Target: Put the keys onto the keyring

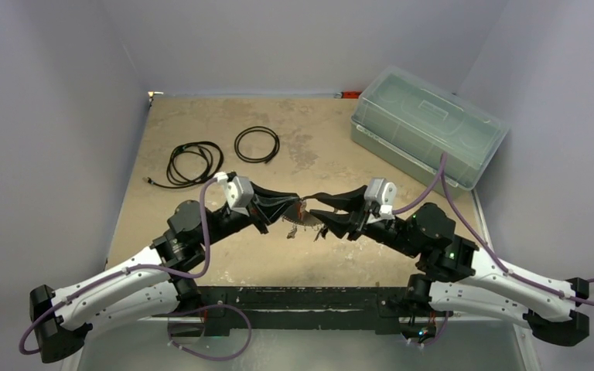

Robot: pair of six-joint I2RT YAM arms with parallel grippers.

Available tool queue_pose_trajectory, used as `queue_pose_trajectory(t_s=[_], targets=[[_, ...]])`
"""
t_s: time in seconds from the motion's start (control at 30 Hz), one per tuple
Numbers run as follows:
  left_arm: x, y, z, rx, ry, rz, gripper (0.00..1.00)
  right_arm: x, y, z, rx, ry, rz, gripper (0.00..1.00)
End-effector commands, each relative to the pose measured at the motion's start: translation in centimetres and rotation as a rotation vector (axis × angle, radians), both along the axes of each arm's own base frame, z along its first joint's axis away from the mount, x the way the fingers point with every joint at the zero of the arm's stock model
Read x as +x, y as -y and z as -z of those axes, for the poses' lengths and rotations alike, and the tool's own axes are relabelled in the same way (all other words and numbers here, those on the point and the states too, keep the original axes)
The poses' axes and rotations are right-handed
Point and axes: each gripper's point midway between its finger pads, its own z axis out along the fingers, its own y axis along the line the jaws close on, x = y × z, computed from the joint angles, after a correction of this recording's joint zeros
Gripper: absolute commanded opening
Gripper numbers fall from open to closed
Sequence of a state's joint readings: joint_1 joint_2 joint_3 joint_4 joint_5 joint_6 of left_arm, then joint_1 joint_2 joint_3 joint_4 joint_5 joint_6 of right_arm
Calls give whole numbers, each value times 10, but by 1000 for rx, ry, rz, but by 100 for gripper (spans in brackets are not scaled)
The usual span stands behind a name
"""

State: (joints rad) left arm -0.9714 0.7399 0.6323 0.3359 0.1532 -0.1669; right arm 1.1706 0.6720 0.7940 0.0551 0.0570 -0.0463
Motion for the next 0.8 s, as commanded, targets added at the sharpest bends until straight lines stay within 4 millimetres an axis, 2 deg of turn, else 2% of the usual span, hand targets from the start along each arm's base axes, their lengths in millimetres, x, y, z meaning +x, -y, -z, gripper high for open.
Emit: queue_pose_trajectory(t_s=[0.0,0.43,0.77], targets=[[-6,-14,-54,-220,62,-8,0,2,-8,-10,36,53,-9,37],[-13,-21,-55,-256,75,1,0,5,-25,-5,30,61,-34,37],[-15,-21,-54,-261,74,13,0,4,-22,-16,67,85,-32,35]])
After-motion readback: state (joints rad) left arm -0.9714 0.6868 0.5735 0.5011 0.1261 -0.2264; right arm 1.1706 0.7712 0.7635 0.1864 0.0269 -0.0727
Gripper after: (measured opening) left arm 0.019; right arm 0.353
